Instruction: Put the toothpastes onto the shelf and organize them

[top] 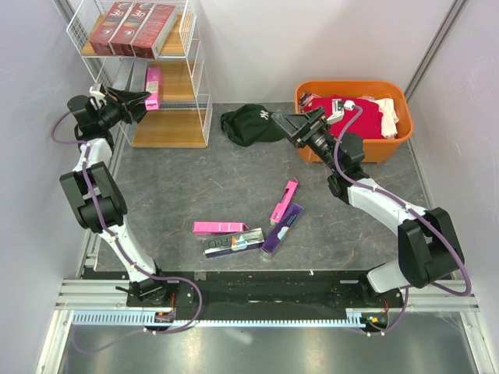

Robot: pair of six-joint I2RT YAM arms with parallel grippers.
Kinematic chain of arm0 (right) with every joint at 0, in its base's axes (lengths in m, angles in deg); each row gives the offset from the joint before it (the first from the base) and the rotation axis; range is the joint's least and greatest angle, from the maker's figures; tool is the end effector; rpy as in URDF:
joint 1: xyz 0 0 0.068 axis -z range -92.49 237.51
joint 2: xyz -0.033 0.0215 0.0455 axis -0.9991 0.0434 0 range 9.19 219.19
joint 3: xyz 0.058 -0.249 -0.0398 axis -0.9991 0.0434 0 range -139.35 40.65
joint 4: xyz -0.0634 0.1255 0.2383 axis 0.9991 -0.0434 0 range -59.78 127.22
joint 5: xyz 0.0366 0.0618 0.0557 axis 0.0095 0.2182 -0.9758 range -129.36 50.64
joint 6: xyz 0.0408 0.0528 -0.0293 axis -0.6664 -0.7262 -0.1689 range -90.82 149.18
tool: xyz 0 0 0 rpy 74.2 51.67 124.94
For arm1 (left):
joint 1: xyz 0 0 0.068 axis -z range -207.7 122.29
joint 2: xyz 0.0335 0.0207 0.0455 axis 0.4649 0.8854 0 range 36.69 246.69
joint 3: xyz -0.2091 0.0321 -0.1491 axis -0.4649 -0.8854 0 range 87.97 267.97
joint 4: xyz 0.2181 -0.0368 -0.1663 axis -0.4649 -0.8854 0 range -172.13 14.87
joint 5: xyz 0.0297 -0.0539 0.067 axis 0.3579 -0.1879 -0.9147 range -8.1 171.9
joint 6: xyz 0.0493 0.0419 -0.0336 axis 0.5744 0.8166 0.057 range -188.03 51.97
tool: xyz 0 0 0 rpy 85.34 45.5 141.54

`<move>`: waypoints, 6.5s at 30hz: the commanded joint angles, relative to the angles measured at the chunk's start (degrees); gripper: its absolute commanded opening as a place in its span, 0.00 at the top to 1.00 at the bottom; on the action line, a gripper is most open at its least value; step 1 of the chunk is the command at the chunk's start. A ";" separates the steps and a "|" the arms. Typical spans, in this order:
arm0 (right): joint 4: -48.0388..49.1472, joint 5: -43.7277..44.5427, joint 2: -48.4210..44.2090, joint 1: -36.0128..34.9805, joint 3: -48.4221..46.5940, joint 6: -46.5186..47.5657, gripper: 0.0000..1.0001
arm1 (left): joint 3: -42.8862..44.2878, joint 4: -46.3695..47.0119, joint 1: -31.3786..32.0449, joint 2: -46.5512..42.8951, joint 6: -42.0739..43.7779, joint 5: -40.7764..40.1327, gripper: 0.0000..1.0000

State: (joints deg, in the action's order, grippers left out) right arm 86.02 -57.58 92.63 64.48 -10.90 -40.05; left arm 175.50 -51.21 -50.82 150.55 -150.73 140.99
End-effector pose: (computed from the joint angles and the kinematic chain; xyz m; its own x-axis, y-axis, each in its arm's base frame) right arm 0.3339 0.1625 0.3125 -0.5099 0.7483 -0.4243 -0.4796 0.1621 0.8624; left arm 0.4681 0.1433 0.2752 -0.5869 -0.8045 -0.0911 0.0362 0.0863 -0.9956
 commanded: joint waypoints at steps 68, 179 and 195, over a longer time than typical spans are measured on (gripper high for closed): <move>-7.04 -2.79 -1.78 0.26 -1.18 6.20 0.02 | -25.37 17.13 2.11 -19.98 4.99 -4.42 0.05; -17.51 26.57 -22.62 -0.70 -4.35 18.08 0.69 | -26.53 50.52 49.83 -18.42 -17.06 -14.79 0.06; -17.86 25.25 -22.18 -0.70 -4.44 17.20 0.68 | -21.00 52.28 53.08 -12.53 -19.52 -19.36 0.32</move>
State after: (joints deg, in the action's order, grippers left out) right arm 64.57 -31.28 71.03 63.78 -14.99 -21.69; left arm 150.98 -2.25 1.51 136.82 -168.32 123.76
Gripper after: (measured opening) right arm 0.324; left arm 0.702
